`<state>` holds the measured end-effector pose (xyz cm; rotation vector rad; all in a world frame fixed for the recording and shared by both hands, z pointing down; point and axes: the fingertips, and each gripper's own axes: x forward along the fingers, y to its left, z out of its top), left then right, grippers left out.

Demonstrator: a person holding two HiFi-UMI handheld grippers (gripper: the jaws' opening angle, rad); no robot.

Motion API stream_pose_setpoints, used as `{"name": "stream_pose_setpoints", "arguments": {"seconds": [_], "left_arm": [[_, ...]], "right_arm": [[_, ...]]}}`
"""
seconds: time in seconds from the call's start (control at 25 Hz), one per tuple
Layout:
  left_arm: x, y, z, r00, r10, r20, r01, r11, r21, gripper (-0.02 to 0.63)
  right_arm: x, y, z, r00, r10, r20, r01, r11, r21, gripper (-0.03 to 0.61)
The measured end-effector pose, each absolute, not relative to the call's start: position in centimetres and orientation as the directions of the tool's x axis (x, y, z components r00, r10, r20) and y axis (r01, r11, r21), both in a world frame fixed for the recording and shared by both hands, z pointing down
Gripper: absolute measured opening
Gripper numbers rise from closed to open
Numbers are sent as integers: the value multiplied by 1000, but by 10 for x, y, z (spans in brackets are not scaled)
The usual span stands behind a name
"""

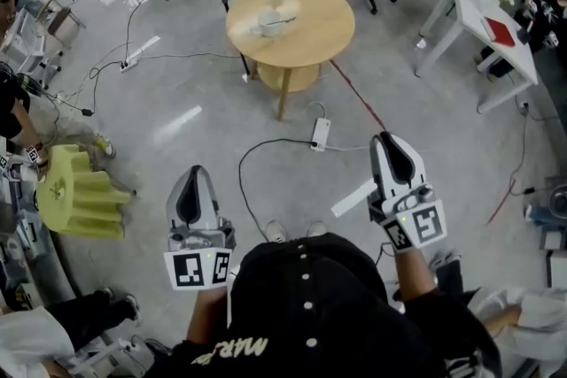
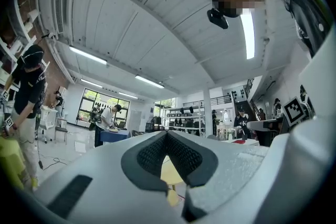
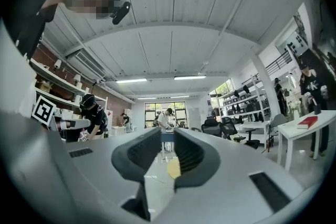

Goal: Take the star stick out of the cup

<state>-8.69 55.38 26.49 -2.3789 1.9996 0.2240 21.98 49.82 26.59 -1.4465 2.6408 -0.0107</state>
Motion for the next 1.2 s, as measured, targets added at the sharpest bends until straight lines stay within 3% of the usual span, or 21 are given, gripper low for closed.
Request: {"name": "stream_pose_setpoints", "arguments": {"seconds": [0.04, 0.08, 0.12, 0.2, 0.84, 1.2], "left_arm": [[-89, 553, 266, 165, -978, -126, -982, -175, 73, -5], [-91, 552, 266, 165, -978, -125, -982, -175, 74, -5], [-93, 551, 266, 166, -978, -125, -982, -176, 75, -5], [-101, 549, 266, 170, -977, -126, -981, -180, 72, -5], [-177, 531, 288, 194, -976, -100, -976, -202, 75, -5], [-184, 457, 298, 181, -980, -87, -980, -188, 73, -5]], "right_arm": [[218, 497, 265, -537, -836, -115, -834, 547, -79, 127], [217, 495, 264, -537, -834, -125, -831, 549, -94, 269], [217, 493, 262, -528, -838, -141, -833, 543, -109, 354], [214, 490, 257, -502, -848, -167, -843, 523, -126, 393], [134, 479, 280, -502, -859, -100, -860, 508, -43, 377], [124, 396, 289, -509, -853, -114, -853, 518, -69, 377]]}}
